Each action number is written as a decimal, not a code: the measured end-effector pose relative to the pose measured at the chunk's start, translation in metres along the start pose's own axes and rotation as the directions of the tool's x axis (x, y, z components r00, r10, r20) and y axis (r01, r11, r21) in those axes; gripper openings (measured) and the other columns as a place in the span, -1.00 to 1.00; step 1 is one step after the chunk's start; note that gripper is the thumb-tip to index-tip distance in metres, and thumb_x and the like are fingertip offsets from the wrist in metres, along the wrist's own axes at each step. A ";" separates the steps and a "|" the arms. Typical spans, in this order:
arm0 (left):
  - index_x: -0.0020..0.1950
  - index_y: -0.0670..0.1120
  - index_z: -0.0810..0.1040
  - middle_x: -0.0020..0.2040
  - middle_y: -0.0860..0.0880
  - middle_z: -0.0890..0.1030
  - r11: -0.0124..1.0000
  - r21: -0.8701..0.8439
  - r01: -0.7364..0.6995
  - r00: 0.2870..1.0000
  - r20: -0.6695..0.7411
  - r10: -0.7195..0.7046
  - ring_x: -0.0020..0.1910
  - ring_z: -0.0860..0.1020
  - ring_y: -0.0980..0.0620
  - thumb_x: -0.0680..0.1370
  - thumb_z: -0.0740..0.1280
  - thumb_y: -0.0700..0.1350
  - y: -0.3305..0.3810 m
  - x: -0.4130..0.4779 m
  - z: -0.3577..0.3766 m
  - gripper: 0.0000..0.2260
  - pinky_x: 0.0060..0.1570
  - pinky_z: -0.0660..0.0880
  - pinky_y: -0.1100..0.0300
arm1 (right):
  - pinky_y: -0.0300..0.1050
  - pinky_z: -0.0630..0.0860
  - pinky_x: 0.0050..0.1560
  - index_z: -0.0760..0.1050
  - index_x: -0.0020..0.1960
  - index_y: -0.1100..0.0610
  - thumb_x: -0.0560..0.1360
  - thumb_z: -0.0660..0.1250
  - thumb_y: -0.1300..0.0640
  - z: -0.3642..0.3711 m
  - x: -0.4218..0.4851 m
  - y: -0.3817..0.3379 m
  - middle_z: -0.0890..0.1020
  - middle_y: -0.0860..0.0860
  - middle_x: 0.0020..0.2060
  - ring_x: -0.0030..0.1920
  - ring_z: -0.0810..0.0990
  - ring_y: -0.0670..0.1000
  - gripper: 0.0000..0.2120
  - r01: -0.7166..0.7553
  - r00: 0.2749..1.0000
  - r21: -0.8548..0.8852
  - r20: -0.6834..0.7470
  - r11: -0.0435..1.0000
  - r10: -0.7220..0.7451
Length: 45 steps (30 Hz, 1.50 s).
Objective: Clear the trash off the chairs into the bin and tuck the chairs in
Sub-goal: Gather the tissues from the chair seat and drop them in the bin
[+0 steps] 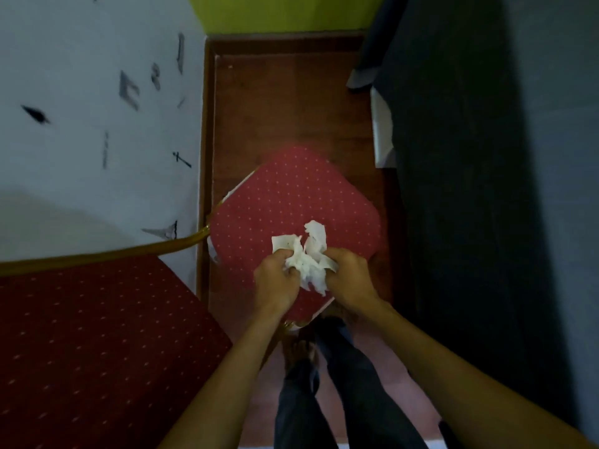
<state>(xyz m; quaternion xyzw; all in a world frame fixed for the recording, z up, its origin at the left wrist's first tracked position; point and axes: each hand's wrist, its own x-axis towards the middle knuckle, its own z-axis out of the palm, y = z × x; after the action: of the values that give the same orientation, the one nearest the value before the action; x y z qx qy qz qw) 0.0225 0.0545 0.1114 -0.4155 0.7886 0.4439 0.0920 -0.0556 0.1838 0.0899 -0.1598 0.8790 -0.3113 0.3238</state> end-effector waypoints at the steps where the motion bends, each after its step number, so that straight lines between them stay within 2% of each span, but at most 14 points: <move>1: 0.26 -0.10 0.64 0.14 -0.08 0.70 1.000 0.003 -0.030 1.000 0.003 0.030 -0.01 0.56 0.09 0.55 0.33 -0.24 0.012 -0.010 -0.008 -0.70 -0.05 0.43 0.32 | -0.27 0.44 -0.25 0.67 0.02 0.23 0.41 0.36 0.38 -0.008 -0.010 -0.011 0.72 0.09 -0.11 -0.16 0.61 0.02 -0.77 0.002 1.000 0.029 -0.024 1.000 -0.001; 5: 0.22 -0.02 0.68 0.07 -0.03 0.73 0.987 0.015 -0.161 0.987 0.029 0.160 -0.10 0.62 0.04 0.51 0.37 -0.17 0.049 -0.057 -0.033 -0.71 -0.09 0.51 0.27 | 0.06 0.66 -0.15 0.61 -0.05 0.29 0.39 0.34 0.44 -0.043 -0.059 -0.051 0.70 0.14 -0.16 -0.14 0.68 0.14 -0.82 -0.018 0.990 0.146 -0.136 0.989 0.038; 8: 0.24 -0.02 0.67 0.11 -0.03 0.73 0.971 -0.008 -0.238 0.971 0.035 0.238 0.00 0.66 0.02 0.51 0.38 -0.17 0.069 -0.094 -0.049 -0.69 0.00 0.51 0.27 | -0.33 0.55 -0.30 0.57 -0.05 0.29 0.47 0.29 0.41 -0.064 -0.106 -0.067 0.67 0.15 -0.17 -0.16 0.64 0.08 -0.87 -0.040 0.970 0.234 -0.222 0.971 0.094; 10: 0.25 -0.04 0.67 0.12 -0.02 0.73 0.954 0.004 -0.299 0.953 0.046 0.298 0.03 0.65 0.04 0.51 0.39 -0.19 0.082 -0.119 -0.058 -0.69 0.02 0.48 0.28 | -0.37 0.50 -0.32 0.57 -0.02 0.28 0.48 0.28 0.38 -0.079 -0.140 -0.073 0.67 0.15 -0.14 -0.17 0.62 0.04 -0.87 -0.045 0.954 0.305 -0.269 0.951 0.132; 13: 0.23 -0.08 0.67 0.08 -0.05 0.73 0.932 0.006 -0.363 0.930 0.059 0.362 -0.02 0.62 0.05 0.49 0.39 -0.22 0.103 -0.158 -0.064 -0.68 -0.02 0.43 0.30 | 0.00 0.62 -0.03 0.59 0.07 0.24 0.45 0.27 0.30 -0.101 -0.186 -0.073 0.69 0.14 -0.08 -0.04 0.65 0.12 -0.77 -0.086 0.945 0.390 -0.259 0.917 0.199; 16: 0.19 -0.09 0.68 0.01 -0.02 0.72 0.903 -0.012 -0.430 0.897 0.112 0.428 -0.05 0.60 0.04 0.50 0.39 -0.22 0.129 -0.193 -0.052 -0.72 -0.08 0.40 0.33 | 0.04 0.61 -0.09 0.63 0.01 0.12 0.39 0.33 0.11 -0.123 -0.228 -0.063 0.71 0.05 -0.15 -0.14 0.66 0.05 -0.77 -0.083 0.946 0.496 -0.234 0.864 0.225; 22: 0.12 -0.01 0.72 -0.09 0.00 0.75 0.814 -0.025 -0.581 0.772 0.301 0.560 -0.12 0.69 0.07 0.43 0.47 -0.11 0.180 -0.251 0.005 -0.74 -0.35 0.39 0.47 | -0.10 0.52 -0.22 0.63 -0.13 0.09 0.21 0.34 -0.07 -0.166 -0.307 -0.028 0.66 -0.05 -0.32 -0.30 0.58 -0.04 -0.68 -0.014 0.851 0.659 -0.387 0.752 0.356; 26: 0.12 0.00 0.73 -0.14 0.04 0.73 0.734 -0.059 -0.677 0.623 0.487 0.613 -0.32 0.58 0.37 0.47 0.46 -0.15 0.212 -0.302 0.059 -0.76 -0.40 0.42 0.55 | -0.09 0.53 -0.24 0.61 -0.18 0.07 0.27 0.35 -0.05 -0.193 -0.361 0.027 0.68 0.00 -0.31 -0.30 0.61 -0.02 -0.77 0.005 0.740 0.691 -0.489 0.723 0.462; 28: 0.10 0.02 0.74 -0.17 0.07 0.73 0.707 -0.068 -0.704 0.558 0.563 0.610 -0.26 0.62 0.36 0.50 0.41 -0.14 0.224 -0.328 0.090 -0.79 -0.24 0.56 0.43 | -0.10 0.54 -0.23 0.63 -0.14 0.07 0.37 0.38 -0.01 -0.201 -0.385 0.060 0.69 -0.02 -0.28 -0.27 0.62 -0.03 -0.82 0.004 0.689 0.703 -0.518 0.712 0.507; 30: 0.02 0.12 0.74 -0.13 0.01 0.75 0.694 -0.078 -0.715 0.504 0.630 0.590 -0.11 0.69 0.10 0.47 0.38 -0.05 0.235 -0.355 0.124 -0.80 -0.01 0.65 0.07 | -0.09 0.56 -0.22 0.62 -0.15 0.09 0.45 0.39 0.03 -0.209 -0.409 0.096 0.70 -0.01 -0.28 -0.26 0.63 -0.03 -0.87 -0.004 0.632 0.717 -0.538 0.698 0.557; 32: -0.09 0.27 0.72 -0.11 -0.03 0.76 0.696 -0.092 -0.712 0.456 0.693 0.558 -0.05 0.71 -0.07 0.38 0.36 0.05 0.241 -0.380 0.163 -0.80 0.01 0.65 -0.12 | -0.10 0.56 -0.21 0.63 -0.13 0.09 0.46 0.37 0.05 -0.216 -0.437 0.132 0.71 0.01 -0.25 -0.23 0.66 0.01 -0.88 -0.027 0.577 0.739 -0.539 0.674 0.614; 37: 0.24 -0.05 0.68 -0.08 0.00 0.75 0.716 -0.089 -0.692 0.413 0.765 0.494 -0.06 0.72 -0.02 0.47 0.40 -0.22 0.241 -0.441 0.258 -0.66 0.07 0.65 -0.09 | -0.09 0.53 -0.22 0.63 -0.14 0.11 0.42 0.35 0.12 -0.228 -0.504 0.218 0.69 -0.01 -0.31 -0.29 0.60 -0.05 -0.89 -0.036 0.512 0.790 -0.511 0.612 0.690; 40: 0.23 0.00 0.68 -0.18 0.09 0.73 0.723 -0.049 -0.689 0.418 0.788 0.452 -0.08 0.71 0.03 0.44 0.40 -0.20 0.238 -0.473 0.309 -0.63 0.05 0.64 0.03 | -0.03 0.51 -0.23 0.60 -0.17 0.12 0.40 0.35 0.11 -0.232 -0.535 0.271 0.65 0.03 -0.33 -0.32 0.56 -0.02 -0.91 -0.078 0.519 0.800 -0.476 0.595 0.709; 45: 0.33 -0.02 0.55 0.02 -0.03 0.73 0.758 0.044 -0.650 0.483 0.795 0.368 0.01 0.69 -0.07 0.34 0.40 0.04 0.221 -0.508 0.377 -0.46 0.04 0.64 -0.02 | -0.01 0.60 -0.13 0.62 -0.03 0.18 0.51 0.34 0.18 -0.232 -0.572 0.335 0.71 0.08 -0.17 -0.19 0.65 0.01 -0.89 -0.115 0.521 0.813 -0.441 0.571 0.731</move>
<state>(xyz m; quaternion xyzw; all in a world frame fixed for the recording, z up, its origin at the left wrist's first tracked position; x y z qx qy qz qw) 0.0993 0.6962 0.2884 0.0851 0.8295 0.4362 0.3381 0.1853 0.8157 0.2785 0.3599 0.7494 -0.5543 0.0391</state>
